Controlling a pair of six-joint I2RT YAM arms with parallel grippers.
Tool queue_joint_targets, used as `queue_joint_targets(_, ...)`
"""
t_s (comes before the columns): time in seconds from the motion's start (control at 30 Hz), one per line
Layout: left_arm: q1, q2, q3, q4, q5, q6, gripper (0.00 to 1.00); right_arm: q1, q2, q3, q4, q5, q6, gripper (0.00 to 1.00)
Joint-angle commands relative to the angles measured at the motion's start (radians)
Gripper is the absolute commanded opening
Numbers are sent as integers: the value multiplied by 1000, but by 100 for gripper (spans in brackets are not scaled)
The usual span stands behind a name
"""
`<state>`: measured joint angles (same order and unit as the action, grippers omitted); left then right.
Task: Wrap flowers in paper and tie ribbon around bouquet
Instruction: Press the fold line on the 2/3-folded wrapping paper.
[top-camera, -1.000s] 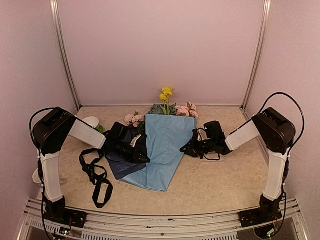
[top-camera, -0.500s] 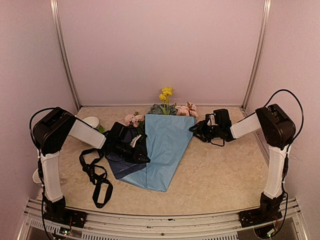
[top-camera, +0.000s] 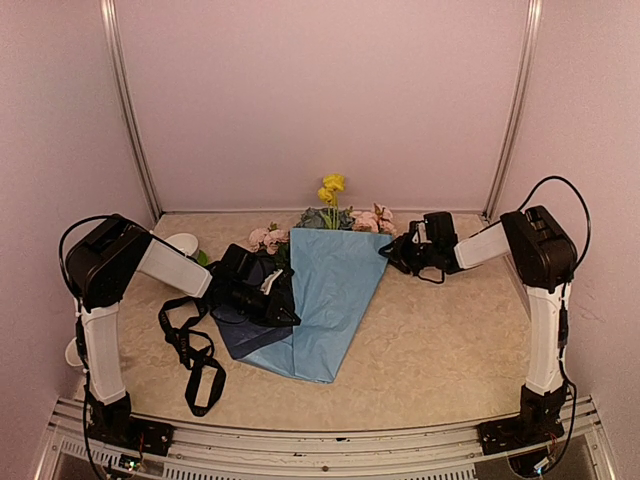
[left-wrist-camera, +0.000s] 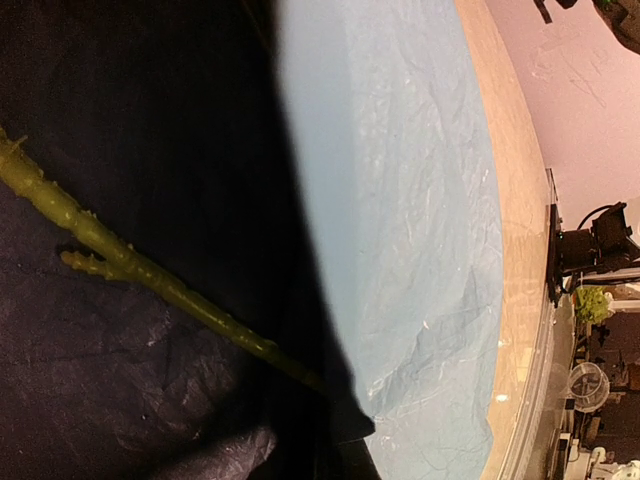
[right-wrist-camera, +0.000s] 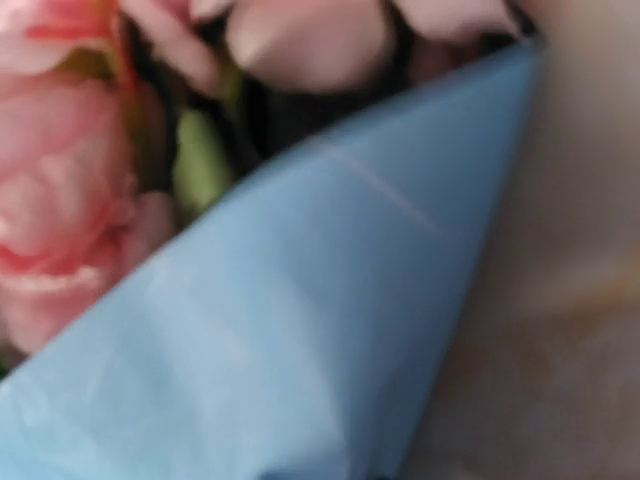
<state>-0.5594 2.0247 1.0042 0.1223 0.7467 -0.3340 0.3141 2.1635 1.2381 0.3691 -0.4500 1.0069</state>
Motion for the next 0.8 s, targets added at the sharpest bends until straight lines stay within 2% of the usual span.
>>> queue_joint_targets(0.0,4,25,-12,-75,-29,12,0,-7,-10,27,-34,-23,-60,43)
queue_joint_targets(0.1,3,28,-12,-74,-27,11,0,38,-77,-69,-71,-40,-108,51)
queue_joint_targets(0.27,4,35,-3,-81,-25,10,0,149,-173,-269,35,-132,-47,59)
queue_joint_targets(0.4,4,37,-3,-81,-22,13,0,270,-198,-326,93,-159,-6,60)
queue_joint_targets(0.57,4,32,-12,-71,-27,9,0,346,-249,-428,202,-116,85,59)
queue_joint_targets(0.7,4,32,-13,-68,-24,10,0,392,-252,-478,253,-135,127,56)
queue_joint_targets(0.77,3,30,-14,-67,-24,10,0,420,-258,-497,266,-137,135,50)
